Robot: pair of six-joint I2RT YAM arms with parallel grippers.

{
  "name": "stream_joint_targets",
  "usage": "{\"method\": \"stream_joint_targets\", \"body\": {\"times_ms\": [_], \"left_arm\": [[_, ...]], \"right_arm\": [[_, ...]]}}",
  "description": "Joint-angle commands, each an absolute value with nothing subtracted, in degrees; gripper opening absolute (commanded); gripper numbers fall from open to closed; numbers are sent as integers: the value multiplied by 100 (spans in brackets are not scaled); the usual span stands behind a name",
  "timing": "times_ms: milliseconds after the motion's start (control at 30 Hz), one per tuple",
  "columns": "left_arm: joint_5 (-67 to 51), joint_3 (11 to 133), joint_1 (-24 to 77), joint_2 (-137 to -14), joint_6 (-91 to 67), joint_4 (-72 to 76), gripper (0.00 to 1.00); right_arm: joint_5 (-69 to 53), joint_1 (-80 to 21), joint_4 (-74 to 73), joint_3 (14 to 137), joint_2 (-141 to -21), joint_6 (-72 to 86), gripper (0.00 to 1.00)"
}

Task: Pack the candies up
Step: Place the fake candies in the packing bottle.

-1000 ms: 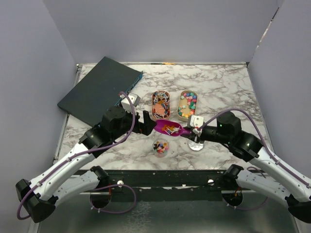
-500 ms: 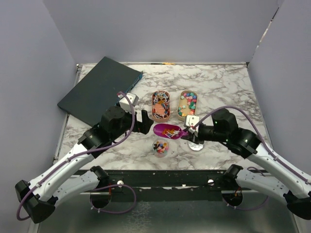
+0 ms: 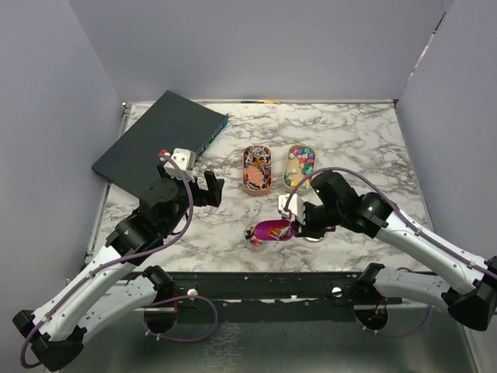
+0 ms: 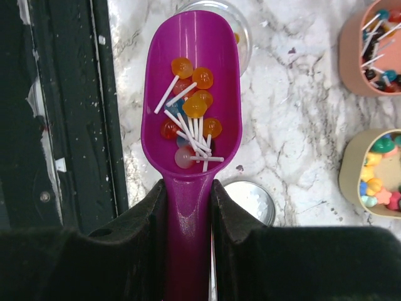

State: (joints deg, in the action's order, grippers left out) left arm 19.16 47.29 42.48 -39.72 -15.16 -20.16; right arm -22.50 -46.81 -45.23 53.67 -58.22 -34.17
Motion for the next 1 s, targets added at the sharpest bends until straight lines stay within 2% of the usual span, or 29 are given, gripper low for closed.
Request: {"method": "stream_joint_targets", "body": {"times_ms": [0, 267, 967], "left_arm": [[2324, 4569, 4245, -3859, -1382, -1981, 99], [2324, 4558, 4236, -3889, -1299, -1984, 99], [2206, 4519, 4237, -3701, -1327, -1986, 99]], "right_arm": [[-1831, -4920, -5016, 5642, -6243, -3560, 1], [-1318, -5149, -5286, 5998, -6852, -3568, 1], [-42, -5400, -6161, 6849, -7208, -3498, 1]]}}
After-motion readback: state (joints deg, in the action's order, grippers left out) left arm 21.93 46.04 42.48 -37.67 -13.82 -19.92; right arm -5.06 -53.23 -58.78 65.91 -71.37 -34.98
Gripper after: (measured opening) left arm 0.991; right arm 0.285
